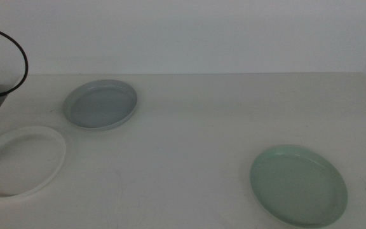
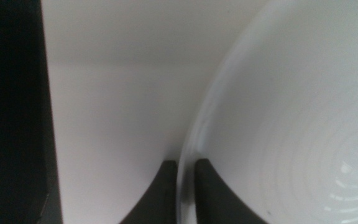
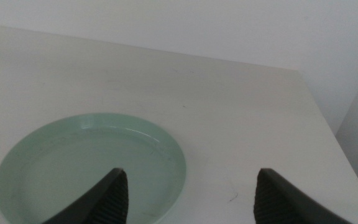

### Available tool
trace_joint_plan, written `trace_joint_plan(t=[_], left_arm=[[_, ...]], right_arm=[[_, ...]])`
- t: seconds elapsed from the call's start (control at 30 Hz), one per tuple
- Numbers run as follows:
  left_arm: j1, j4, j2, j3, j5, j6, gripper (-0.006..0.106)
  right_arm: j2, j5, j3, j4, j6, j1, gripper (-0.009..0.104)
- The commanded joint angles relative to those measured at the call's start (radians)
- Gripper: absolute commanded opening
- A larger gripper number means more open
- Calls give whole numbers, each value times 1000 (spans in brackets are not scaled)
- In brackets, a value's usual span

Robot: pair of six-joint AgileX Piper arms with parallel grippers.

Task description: Stack the three bowls on top of each other.

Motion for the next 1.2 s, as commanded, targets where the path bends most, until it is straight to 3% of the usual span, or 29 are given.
trace_joint_plan(t=[0.0, 0.3, 0.53, 0.83, 1.17], left_arm=[[-3, -18, -45, -16, 25, -15, 4], [-27, -44, -137, -16, 50, -42, 0], [-121, -40, -267, -17, 149, -124, 0], [-327, -40, -364, -17, 216, -315, 0], [-624, -58, -359, -17, 78, -524, 0]], right_arm=[[-27, -68, -6, -2, -10, -8, 52], [-27, -68, -6, -2, -10, -8, 52], [-27, -68, -6, -2, -10, -8, 52], [-27, -68, -6, -2, -10, -8, 52], [-27, -68, -6, -2, -10, -8, 52]])
